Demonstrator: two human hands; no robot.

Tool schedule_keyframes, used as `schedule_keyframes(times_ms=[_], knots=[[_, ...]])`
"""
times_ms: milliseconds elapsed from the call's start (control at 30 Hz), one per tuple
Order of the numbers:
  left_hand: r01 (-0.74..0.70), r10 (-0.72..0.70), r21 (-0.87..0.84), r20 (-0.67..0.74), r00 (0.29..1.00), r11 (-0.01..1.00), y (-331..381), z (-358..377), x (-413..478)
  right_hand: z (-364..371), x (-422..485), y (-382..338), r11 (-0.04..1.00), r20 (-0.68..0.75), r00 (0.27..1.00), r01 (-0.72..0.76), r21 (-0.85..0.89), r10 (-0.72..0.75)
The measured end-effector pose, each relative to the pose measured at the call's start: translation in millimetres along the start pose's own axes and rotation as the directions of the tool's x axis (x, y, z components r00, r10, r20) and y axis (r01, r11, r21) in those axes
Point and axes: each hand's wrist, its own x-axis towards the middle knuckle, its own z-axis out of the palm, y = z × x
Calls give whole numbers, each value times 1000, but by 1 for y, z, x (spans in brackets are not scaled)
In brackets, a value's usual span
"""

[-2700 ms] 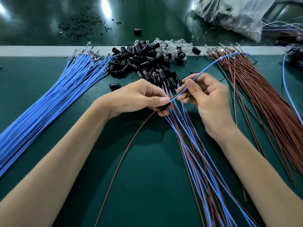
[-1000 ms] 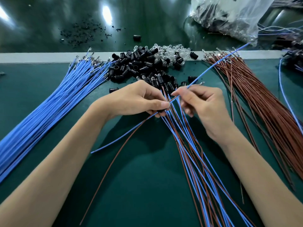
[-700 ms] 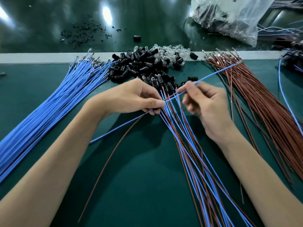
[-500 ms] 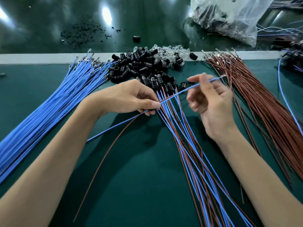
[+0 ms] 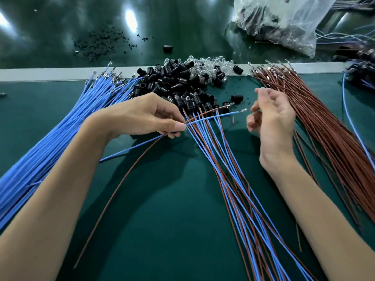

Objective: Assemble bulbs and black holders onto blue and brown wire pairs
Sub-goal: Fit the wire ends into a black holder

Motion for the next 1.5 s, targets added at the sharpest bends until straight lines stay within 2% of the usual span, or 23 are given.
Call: schedule_keyframes(times_ms=[67,133,233,333,400,467,600,733,967,1300,1500], knots=[[-6,6,-3,12,1000,1000,0,-1,-1,-1,1,3,986,10,1000,4,-167,-3],[-15,15,2,23,1000,1000,0,-2,-2,0,1,3,968,111,993,-17,-252,47],[-15,15,15,36,999,1000,-1,-3,-3,1,-2,1,986,261,956,-104,-129,135],[-10,10,9,16,1000,1000,-4,-6,-4,0,-2,-5,990,350,927,-141,-8,135],[-2,2,1,-1,1000,1000,-6,-9,-4,-5,-1,-6,996,384,920,-85,8,76],[7,-7,-5,-13,1000,1000,-8,-12,-6,-6,-1,-5,999,409,913,16,-45,4],[29,-29,24,-11,1000,999,-9,-13,-6,-2,-5,2,983,385,919,141,-121,-84],[40,-41,50,8,999,998,-7,-11,-6,0,-6,3,986,382,918,148,-73,-109],[35,-34,68,-5,999,997,-2,-10,-7,3,-8,5,976,389,916,162,-145,-94],[-41,43,97,-15,999,994,9,9,1,9,-16,6,954,474,869,246,-172,-139],[-88,92,131,-19,996,987,13,21,5,8,-16,5,937,477,864,287,-199,-164]])
